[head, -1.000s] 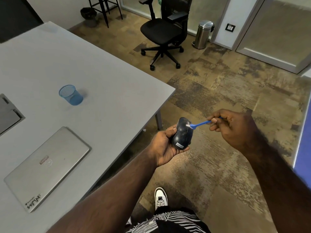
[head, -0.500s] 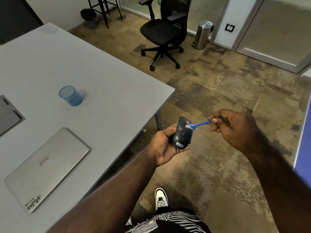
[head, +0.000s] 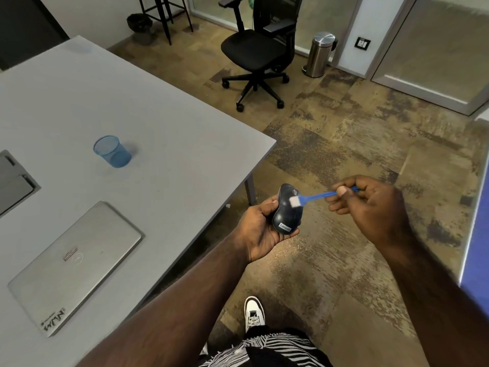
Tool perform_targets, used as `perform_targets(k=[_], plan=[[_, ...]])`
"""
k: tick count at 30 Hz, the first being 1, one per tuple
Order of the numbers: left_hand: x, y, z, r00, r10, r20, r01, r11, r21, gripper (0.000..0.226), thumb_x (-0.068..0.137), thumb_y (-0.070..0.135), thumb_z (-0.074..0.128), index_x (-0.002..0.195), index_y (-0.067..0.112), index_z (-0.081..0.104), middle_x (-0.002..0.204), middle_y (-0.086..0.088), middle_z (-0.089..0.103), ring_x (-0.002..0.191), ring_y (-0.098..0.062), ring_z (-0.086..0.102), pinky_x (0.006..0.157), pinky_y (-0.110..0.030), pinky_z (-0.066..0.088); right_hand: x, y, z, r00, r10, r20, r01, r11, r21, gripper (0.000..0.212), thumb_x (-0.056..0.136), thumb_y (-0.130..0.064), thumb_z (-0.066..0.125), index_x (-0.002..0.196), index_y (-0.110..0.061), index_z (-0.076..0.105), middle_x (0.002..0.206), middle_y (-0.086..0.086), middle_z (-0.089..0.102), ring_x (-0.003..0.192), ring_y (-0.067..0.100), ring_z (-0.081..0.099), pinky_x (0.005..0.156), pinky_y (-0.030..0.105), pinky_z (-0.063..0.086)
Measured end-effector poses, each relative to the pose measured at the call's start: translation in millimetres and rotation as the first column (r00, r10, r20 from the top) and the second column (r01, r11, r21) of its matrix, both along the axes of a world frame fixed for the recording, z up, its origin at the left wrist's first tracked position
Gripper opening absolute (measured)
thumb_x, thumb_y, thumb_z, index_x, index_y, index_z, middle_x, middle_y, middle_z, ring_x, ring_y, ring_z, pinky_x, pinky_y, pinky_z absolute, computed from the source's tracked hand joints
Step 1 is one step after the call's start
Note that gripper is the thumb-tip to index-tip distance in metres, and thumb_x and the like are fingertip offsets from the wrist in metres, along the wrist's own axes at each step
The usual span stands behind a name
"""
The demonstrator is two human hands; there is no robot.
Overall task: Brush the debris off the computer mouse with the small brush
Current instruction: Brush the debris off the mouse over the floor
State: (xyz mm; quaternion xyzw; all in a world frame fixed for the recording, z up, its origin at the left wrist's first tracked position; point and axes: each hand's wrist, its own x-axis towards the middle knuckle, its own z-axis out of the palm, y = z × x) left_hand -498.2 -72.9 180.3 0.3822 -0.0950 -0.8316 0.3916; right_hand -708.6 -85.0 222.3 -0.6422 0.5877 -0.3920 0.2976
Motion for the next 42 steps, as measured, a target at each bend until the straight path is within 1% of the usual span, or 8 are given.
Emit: perform_targets(k=[7,13,20,23,26,29,35,42], plan=[[2.8,-1.2,-3.6,1.0,0.017,-0.006,-0.017,1.0,0.005,0.041,0.1,0.017,0.033,0.138,0.015,0.049,0.126,-0.017,0.055,0.092,-0.031,0.059,0.081,-0.044,0.047,-0.2,-3.4,-2.1,0.98,-0.175,-0.098,0.173,0.985,-0.026,0.017,0.098,-0.009,0.058,0.098,-0.02,0.071,0.073,-0.012,0.073,0.065,0.007,0.075,0.067,0.038,0.064],[3.8,-1.8,-4.7,0.998,0.042,-0.045,-0.041,0.999,0.015,0.043,0.101,0.019,0.03,0.14,0.015,0.048,0.134,-0.021,0.052,0.106,-0.034,0.054,0.085,-0.045,0.045,2.1,-2.1,-5.5,0.99,-0.096,-0.107,0.098,0.995,0.019,0.023,0.097,-0.008,0.059,0.094,-0.028,0.069,0.071,-0.012,0.073,0.062,0.0,0.073,0.063,0.031,0.063],[4.1,-0.4,-4.6,0.995,0.054,-0.087,-0.053,0.999,0.003,0.04,0.1,0.017,0.031,0.134,0.018,0.053,0.125,-0.013,0.057,0.092,-0.026,0.06,0.078,-0.042,0.048,2.2,-4.6,-5.3,0.988,-0.113,-0.106,0.112,0.994,-0.012,0.022,0.097,-0.009,0.059,0.094,-0.027,0.071,0.073,-0.013,0.073,0.063,0.001,0.073,0.06,0.02,0.06],[5.2,0.6,-5.5,0.994,0.051,-0.094,-0.051,0.999,-0.003,0.04,0.098,0.013,0.032,0.132,0.019,0.053,0.117,-0.01,0.061,0.09,-0.025,0.061,0.075,-0.041,0.049,1.7,-6.0,-1.0,0.978,-0.191,-0.087,0.19,0.982,-0.019,0.016,0.098,-0.009,0.058,0.098,-0.019,0.071,0.075,-0.009,0.073,0.065,0.007,0.074,0.067,0.034,0.063],[4.9,0.1,-5.2,0.995,0.058,-0.076,-0.058,0.998,-0.005,0.042,0.099,0.01,0.033,0.137,0.016,0.048,0.111,-0.01,0.063,0.086,-0.023,0.061,0.075,-0.039,0.048,2.1,0.8,10.6,0.997,-0.002,0.073,0.002,1.0,-0.001,0.019,0.096,-0.01,0.06,0.093,-0.025,0.071,0.072,-0.003,0.077,0.063,0.01,0.075,0.061,0.028,0.062],[3.4,-0.1,-5.3,0.998,0.053,-0.041,-0.054,0.998,-0.021,0.041,0.098,0.008,0.034,0.135,0.014,0.048,0.106,-0.011,0.064,0.082,-0.024,0.063,0.07,-0.038,0.051,11.5,11.6,10.8,0.977,0.212,-0.026,-0.212,0.977,0.019,0.02,0.094,-0.006,0.063,0.091,-0.024,0.072,0.071,-0.006,0.076,0.062,0.005,0.074,0.057,0.021,0.06],[5.3,2.6,-4.0,0.997,0.038,-0.06,-0.041,0.998,-0.043,0.042,0.097,0.008,0.036,0.137,0.013,0.047,0.11,-0.013,0.06,0.087,-0.023,0.06,0.073,-0.039,0.049,8.5,2.0,7.2,0.982,-0.072,-0.174,0.05,0.991,-0.128,0.017,0.096,-0.01,0.058,0.103,-0.015,0.073,0.077,-0.017,0.071,0.074,-0.005,0.072,0.062,0.015,0.058],[6.0,1.9,-3.0,0.995,0.058,-0.085,-0.061,0.997,-0.038,0.037,0.097,0.008,0.037,0.131,0.012,0.052,0.111,-0.013,0.059,0.089,-0.024,0.059,0.078,-0.041,0.05,2.2,9.1,1.6,0.949,0.274,-0.156,-0.27,0.962,0.044,0.028,0.091,0.0,0.065,0.086,-0.027,0.072,0.07,-0.011,0.075,0.063,0.001,0.073,0.061,0.03,0.062]])
